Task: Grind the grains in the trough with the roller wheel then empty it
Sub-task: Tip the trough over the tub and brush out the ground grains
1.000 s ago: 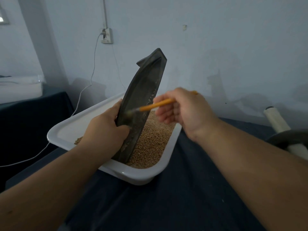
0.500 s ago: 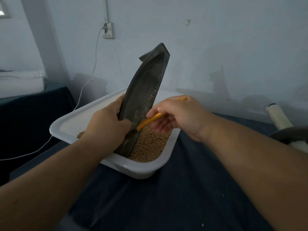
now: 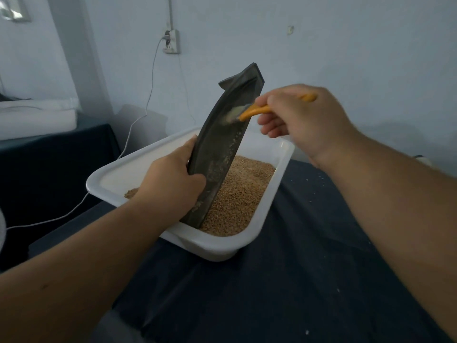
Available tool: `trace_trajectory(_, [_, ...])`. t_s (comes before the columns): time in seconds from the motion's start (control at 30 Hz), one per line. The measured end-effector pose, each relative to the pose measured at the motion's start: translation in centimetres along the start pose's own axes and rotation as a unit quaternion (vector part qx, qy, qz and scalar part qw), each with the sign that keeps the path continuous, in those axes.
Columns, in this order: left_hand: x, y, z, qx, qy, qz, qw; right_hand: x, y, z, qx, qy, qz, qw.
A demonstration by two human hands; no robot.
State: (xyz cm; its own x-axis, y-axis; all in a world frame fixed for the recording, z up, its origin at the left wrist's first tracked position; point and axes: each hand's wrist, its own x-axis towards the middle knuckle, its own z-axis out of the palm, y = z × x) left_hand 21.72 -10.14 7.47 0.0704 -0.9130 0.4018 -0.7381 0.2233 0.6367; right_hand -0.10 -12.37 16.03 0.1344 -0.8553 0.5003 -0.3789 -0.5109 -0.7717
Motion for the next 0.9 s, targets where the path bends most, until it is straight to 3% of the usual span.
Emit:
trace_trajectory(0.13, [-0.1,0.0,0.0,-0.003,-0.001,0.011,1.000,-0.9,1.6,1.0,-0.098,-0.058,0.009,0.993])
trace_trajectory(0.23, [-0.1,0.0,0.0,-0.005,-0.002,0.008,1.000,-1.6,1.4,0.1,-0.119,-0.060,0.013,0.991])
trace_trajectory(0.47, [0.0,0.1,0.0,-0.003,-0.001,0.000,1.000,-1.1,0.2,1.3,0.001,0.015,-0.009,1.000])
trace_trajectory(0.67, [-0.2,-0.1,0.0,-0.006,0.009,-0.001,1.000,-3.0,2.0,3.7,0.041,-0.070,0.061,0.995])
trace_trajectory(0.77, [0.0,-0.2,0.1,-0.019,-0.001,0.003,1.000,-3.8,1.4,2.1,-0.019,-0.096,0.052,0.994])
trace_trajectory(0.9, [0.1,-0.3,0.1,-0.021,-0.006,0.004,1.000,-2.9,-0.5,0.0,0.013,-0.018,0.006,1.000])
